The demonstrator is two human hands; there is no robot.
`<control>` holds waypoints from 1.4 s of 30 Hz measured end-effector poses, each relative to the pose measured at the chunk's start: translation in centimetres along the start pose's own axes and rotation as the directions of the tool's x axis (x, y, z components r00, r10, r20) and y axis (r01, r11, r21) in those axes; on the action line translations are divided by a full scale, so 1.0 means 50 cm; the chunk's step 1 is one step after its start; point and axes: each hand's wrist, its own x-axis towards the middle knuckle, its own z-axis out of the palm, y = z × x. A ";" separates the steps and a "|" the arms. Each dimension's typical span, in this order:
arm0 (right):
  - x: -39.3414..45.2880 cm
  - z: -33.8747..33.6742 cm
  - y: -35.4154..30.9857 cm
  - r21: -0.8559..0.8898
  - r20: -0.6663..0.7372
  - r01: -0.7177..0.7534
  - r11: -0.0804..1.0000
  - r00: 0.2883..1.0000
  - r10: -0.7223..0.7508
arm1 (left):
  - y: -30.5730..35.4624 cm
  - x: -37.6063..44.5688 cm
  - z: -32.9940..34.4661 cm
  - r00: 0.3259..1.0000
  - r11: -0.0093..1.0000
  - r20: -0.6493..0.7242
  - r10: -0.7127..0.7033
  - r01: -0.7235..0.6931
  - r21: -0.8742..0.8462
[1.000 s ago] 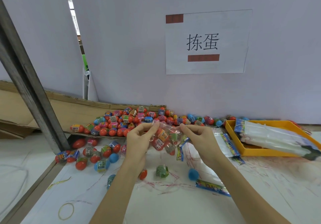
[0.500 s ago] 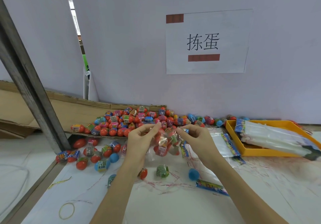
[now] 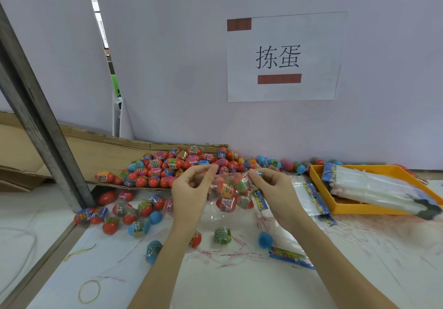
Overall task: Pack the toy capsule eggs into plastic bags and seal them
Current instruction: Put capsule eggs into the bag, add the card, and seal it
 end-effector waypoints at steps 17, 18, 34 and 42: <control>-0.002 -0.009 -0.004 -0.036 0.097 -0.025 0.999 0.995 0.029 | -0.007 -0.003 0.009 0.990 0.988 0.041 -0.134 0.137 -0.073; 0.000 -0.009 -0.005 0.002 0.063 -0.021 1.000 0.998 0.021 | -0.005 -0.006 0.016 0.991 0.992 0.052 -0.121 0.123 -0.037; -0.005 -0.005 -0.023 0.132 0.046 -0.033 0.991 0.999 0.027 | 0.012 0.017 0.051 0.960 0.977 0.207 -0.187 0.203 -0.060; 0.004 -0.010 -0.016 0.094 -0.127 -0.023 0.995 0.991 0.035 | -0.003 0.005 0.061 0.980 0.994 0.165 -0.112 0.113 0.002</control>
